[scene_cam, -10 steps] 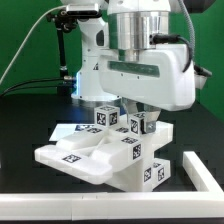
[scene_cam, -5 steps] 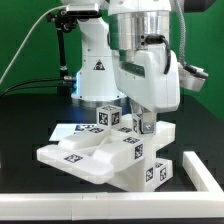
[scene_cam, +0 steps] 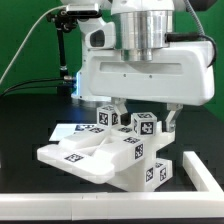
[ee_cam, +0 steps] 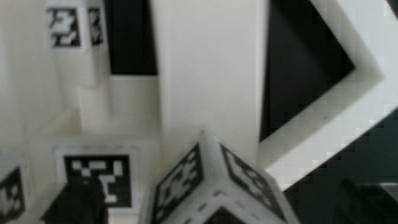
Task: Assemble chair
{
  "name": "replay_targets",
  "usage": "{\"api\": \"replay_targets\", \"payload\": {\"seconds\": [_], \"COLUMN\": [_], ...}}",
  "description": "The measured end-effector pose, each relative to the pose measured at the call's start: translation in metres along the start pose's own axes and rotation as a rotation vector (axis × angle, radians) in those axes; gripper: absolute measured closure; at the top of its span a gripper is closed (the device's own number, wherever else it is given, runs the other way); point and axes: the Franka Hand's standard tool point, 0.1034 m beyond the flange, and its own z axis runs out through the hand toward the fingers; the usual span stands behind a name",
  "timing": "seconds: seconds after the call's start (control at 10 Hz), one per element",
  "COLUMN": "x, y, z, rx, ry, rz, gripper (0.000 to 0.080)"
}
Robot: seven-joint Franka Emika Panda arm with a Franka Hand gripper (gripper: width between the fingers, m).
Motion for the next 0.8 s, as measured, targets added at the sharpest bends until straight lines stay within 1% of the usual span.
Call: {"api": "replay_targets", "payload": {"seconds": [0.2,0.3,0.4,0.6,0.7,0.8], "x": [0.0006,0.0011,0.0025,0.0022,0.0022,0.0021], "y": [0.0002,-0.0014,-0.0021,-0.0015,-0.0015,-0.0016], "z": [-0.0001,-0.0007,-0.0019,-0.0014,-0.0014,-0.0014], "rx": [-0.003,-0.014,-0.015,-0.015,-0.015,-0.013], "ry": [0.003,0.013,0.013,0.012,0.012,0.012], "rz": [-0.179,-0.382,-0.555,-0.502,-0.49,-0.441], "gripper": [0.015,0.015,0.015,0.015,0.0262,0.0399]}}
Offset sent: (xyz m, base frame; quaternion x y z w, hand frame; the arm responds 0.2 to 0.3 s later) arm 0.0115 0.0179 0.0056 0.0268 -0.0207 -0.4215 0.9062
